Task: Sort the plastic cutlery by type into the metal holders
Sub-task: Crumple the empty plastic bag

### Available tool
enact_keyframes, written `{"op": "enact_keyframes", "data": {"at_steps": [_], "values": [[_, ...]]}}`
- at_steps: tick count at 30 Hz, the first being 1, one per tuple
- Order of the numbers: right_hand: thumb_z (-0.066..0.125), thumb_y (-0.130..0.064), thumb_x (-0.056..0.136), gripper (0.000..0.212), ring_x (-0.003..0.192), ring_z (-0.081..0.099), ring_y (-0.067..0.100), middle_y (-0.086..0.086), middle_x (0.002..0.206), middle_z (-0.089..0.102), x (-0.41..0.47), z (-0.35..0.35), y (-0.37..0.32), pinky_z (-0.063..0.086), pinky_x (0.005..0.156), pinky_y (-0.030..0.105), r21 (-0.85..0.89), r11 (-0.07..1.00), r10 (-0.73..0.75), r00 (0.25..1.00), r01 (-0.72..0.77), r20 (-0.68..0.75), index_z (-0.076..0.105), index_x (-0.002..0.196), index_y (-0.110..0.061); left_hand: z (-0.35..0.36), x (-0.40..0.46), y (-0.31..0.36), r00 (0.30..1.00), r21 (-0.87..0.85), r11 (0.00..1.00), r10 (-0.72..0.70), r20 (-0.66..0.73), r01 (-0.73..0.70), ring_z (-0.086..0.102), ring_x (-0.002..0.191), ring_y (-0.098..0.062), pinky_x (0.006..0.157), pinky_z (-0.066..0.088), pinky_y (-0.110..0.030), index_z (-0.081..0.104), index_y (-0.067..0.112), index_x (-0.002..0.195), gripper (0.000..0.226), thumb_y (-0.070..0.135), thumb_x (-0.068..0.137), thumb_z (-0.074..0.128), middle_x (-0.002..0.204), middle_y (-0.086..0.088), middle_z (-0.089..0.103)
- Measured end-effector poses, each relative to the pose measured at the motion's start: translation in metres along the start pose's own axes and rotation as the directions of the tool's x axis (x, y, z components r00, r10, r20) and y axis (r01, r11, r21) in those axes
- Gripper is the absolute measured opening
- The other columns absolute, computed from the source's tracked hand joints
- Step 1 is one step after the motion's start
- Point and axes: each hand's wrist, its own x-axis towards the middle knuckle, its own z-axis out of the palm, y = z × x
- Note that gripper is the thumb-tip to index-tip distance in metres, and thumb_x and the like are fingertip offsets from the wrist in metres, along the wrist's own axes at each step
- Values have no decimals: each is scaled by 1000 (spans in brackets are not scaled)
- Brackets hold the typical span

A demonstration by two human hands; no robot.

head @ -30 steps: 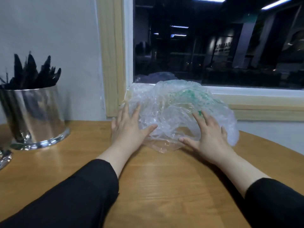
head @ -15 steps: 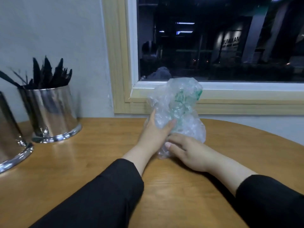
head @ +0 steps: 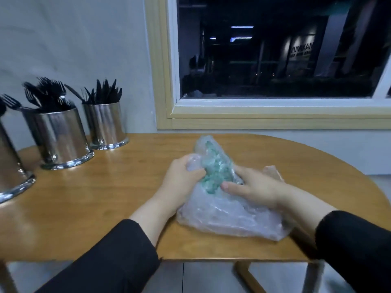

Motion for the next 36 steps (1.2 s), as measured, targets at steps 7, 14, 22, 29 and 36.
{"op": "enact_keyframes", "data": {"at_steps": [7,14,22,29,36], "values": [[74,-25,86,39,90,57,-18,-26,90,60,-102,3,-38,41,75,6,151,986,-40,980,71,-197,52,116,-36,66,-89,79,995,-392,920,-25,-100,-17,71,91,-8,74,57,-23,64,23,118,36,-1,95,51,111,-5,73],[66,-45,78,53,121,59,20,-11,127,64,-213,-60,-12,47,100,52,66,990,144,852,-128,-504,51,129,-41,167,-132,139,993,-326,942,101,68,-74,75,92,-12,90,59,-43,74,23,107,18,30,91,76,97,7,79],[60,-62,88,63,120,47,-10,-29,133,50,-356,-71,71,35,95,13,294,886,463,727,-359,-507,41,143,-38,304,-147,152,971,-425,877,240,-20,-225,68,110,-13,98,55,-43,61,27,128,43,35,89,76,119,4,71],[29,-69,96,65,122,64,21,0,134,66,-370,-62,165,51,103,47,965,256,637,742,54,-210,52,142,-30,450,-154,83,934,-330,909,319,160,-254,58,120,-18,103,49,-43,53,37,119,34,40,91,71,126,2,61],[60,-18,99,26,90,74,27,12,109,75,-354,-52,304,59,64,34,942,334,820,491,6,-294,65,124,-18,521,-135,0,785,-253,966,192,589,-46,60,125,-15,107,48,-47,58,44,123,33,54,92,59,131,9,65]]}}
